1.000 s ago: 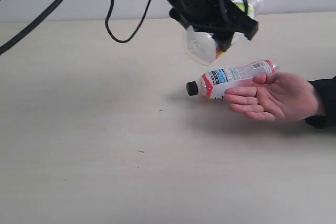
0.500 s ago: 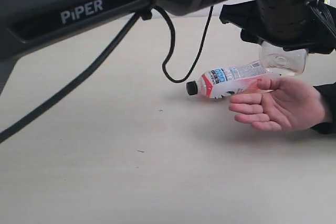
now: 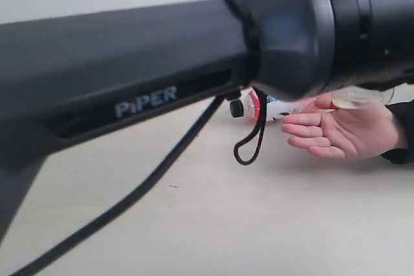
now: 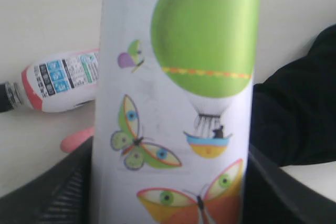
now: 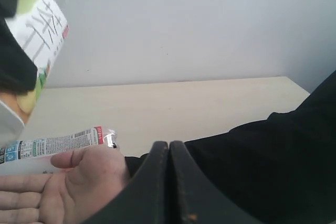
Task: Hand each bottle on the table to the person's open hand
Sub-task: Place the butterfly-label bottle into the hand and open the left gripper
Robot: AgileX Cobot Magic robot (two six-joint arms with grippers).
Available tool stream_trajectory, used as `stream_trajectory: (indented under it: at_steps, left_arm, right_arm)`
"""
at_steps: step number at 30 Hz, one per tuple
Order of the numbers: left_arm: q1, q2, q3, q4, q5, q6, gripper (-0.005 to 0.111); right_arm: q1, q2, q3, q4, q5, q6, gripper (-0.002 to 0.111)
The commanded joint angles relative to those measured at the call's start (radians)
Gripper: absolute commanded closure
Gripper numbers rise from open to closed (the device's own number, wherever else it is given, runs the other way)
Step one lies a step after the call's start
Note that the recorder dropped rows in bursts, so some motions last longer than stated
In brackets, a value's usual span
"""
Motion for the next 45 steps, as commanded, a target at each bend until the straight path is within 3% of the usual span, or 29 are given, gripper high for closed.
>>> stream_trajectory:
  at_steps: [1,3,7,17,26,28,30,34,35,36,45]
  left_arm:
    - [0.017,0.035,0.051,-0.038,-0.029,-0.061,0.107]
    - [0.035,0.035,0.070,-0.117,-0.059,-0.061,0.107]
    - [0.068,0.035,0.108,-0.280,-0.244,-0.019,0.107]
    - [0.094,0.071,0.147,-0.285,-0.226,0.013,0.107]
    - [0.096,0.081,0.147,-0.298,-0.296,0.013,0.107]
    - [0.098,0.081,0.147,-0.300,-0.296,0.013,0.100]
    - [0.101,0.081,0.147,-0.302,-0.296,0.013,0.083]
    - [0.102,0.081,0.147,-0.295,-0.301,0.023,0.028]
    - [0.102,0.081,0.147,-0.293,-0.306,0.041,0.023]
    - [0.102,0.081,0.147,-0.293,-0.318,0.090,0.019]
    - [0.130,0.031,0.147,-0.285,-0.345,0.324,0.019]
  right_arm:
    - [0.002,-0.005,0.004,-0.006,-0.011,-0.009,0.108]
    - [0.002,-0.005,0.004,-0.004,-0.011,-0.009,0.108]
    - [0.002,-0.005,0.004,-0.004,-0.011,-0.009,0.108]
    - [0.002,-0.005,0.004,-0.004,-0.011,-0.009,0.108]
    - [0.002,-0.005,0.004,-0.006,-0.011,-0.009,0.108]
    - [0.002,-0.005,0.004,-0.004,-0.011,-0.009,0.108]
    - [0.002,-0.005,0.004,-0.004,-0.011,-0.009,0.108]
    - [0.002,-0.005,0.004,-0.004,-0.011,-0.009,0.108]
    - [0.002,-0.005,0.004,-0.004,-0.011,-0.009,0.108]
    - [0.002,-0.005,0.004,-0.004,-0.011,-0.009,0.108]
    - [0.002,-0.005,0.004,-0.002,-0.011,-0.009,0.108]
